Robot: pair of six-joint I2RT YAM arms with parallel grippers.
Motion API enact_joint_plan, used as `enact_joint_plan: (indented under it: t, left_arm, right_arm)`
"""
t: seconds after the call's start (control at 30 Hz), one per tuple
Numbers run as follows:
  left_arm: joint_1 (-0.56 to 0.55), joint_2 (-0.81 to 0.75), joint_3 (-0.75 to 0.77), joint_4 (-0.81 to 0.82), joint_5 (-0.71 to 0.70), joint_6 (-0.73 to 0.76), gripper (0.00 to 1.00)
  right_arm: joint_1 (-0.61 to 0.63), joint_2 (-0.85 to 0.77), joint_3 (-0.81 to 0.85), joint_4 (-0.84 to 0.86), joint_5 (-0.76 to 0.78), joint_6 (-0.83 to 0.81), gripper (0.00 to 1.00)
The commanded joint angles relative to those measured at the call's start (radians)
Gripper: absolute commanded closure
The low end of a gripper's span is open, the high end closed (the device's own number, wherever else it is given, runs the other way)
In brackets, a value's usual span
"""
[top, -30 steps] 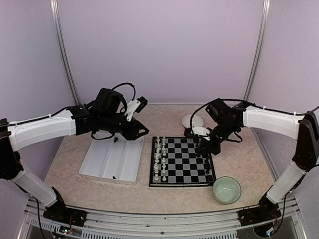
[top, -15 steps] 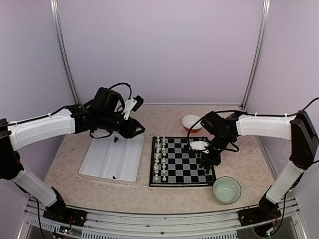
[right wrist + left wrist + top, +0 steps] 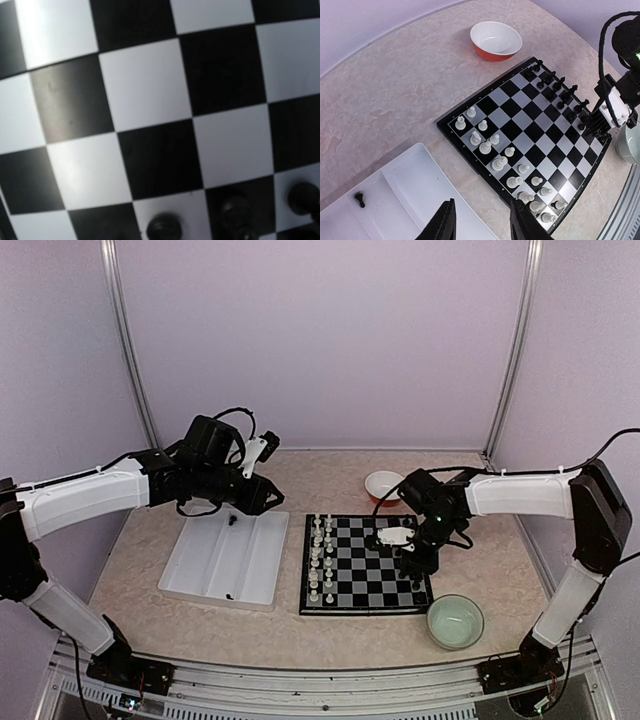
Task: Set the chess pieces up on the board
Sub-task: Place the pawn at f7.
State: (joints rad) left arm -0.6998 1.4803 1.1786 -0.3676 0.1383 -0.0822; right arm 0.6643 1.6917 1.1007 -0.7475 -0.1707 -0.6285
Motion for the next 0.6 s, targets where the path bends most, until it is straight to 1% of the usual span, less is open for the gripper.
enact_joint_plan:
  t: [0.0,0.3,0.37,0.47,0.53,0.57]
  left_arm:
    - [0.0,-0.01,-0.014,0.007,0.003,-0.008,0.62]
    - [0.002,-0.017,-0.028,0.0,-0.015,-0.016,0.62]
    - [0.005,-0.021,-0.037,-0.007,-0.041,-0.03,0.62]
    - [0.032,-0.031,-0.067,-0.013,-0.082,-0.091,0.62]
    - [0.055,-0.045,-0.103,-0.009,-0.13,-0.147,0.62]
    - [0.067,-0.051,-0.125,-0.006,-0.175,-0.176,0.62]
  right_arm:
    - [0.014,0.028,-0.009,0.015,0.018,0.013,0.97]
    - [0.023,0.007,-0.001,-0.001,0.022,0.02,0.81]
    - [0.022,-0.006,0.017,-0.015,0.008,0.025,0.79]
    - [0.022,-0.028,0.082,-0.057,-0.02,0.037,0.78]
    - [0.021,-0.048,0.12,-0.075,-0.039,0.046,0.78]
    - [0.021,-0.06,0.132,-0.075,-0.044,0.05,0.78]
